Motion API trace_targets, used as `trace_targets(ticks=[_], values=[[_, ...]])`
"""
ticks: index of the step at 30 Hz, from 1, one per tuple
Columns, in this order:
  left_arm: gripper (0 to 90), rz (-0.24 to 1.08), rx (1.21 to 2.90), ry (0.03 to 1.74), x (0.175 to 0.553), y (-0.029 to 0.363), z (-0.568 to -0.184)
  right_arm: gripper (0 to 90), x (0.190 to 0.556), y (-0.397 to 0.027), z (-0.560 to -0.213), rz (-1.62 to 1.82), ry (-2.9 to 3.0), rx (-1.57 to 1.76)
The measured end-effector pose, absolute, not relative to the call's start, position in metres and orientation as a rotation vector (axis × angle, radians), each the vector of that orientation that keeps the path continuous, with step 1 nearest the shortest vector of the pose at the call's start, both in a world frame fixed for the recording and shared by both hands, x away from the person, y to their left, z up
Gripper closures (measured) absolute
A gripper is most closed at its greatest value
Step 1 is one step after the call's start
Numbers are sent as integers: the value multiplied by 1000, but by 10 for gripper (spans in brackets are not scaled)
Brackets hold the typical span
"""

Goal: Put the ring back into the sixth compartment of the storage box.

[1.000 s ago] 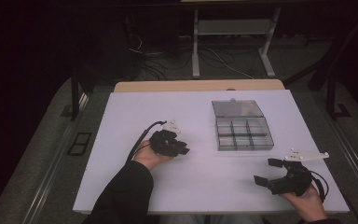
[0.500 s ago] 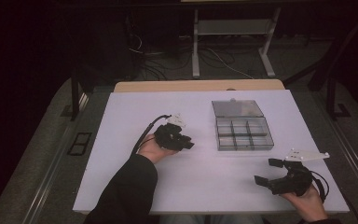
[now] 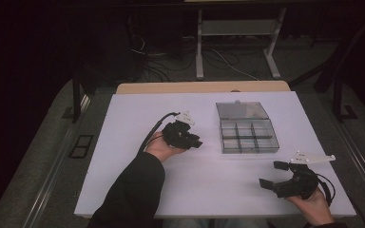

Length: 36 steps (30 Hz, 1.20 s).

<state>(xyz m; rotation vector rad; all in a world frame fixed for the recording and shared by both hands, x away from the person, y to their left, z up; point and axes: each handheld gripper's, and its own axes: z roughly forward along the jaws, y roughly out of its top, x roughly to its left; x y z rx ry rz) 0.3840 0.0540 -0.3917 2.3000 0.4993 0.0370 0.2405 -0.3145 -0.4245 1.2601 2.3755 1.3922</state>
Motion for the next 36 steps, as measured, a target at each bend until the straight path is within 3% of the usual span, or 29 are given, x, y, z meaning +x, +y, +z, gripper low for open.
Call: trace_targets(ticks=[36], values=[[699, 57, 2280, 375, 417, -18, -356, 5, 242, -315, -424, 1394, 2374, 1261]])
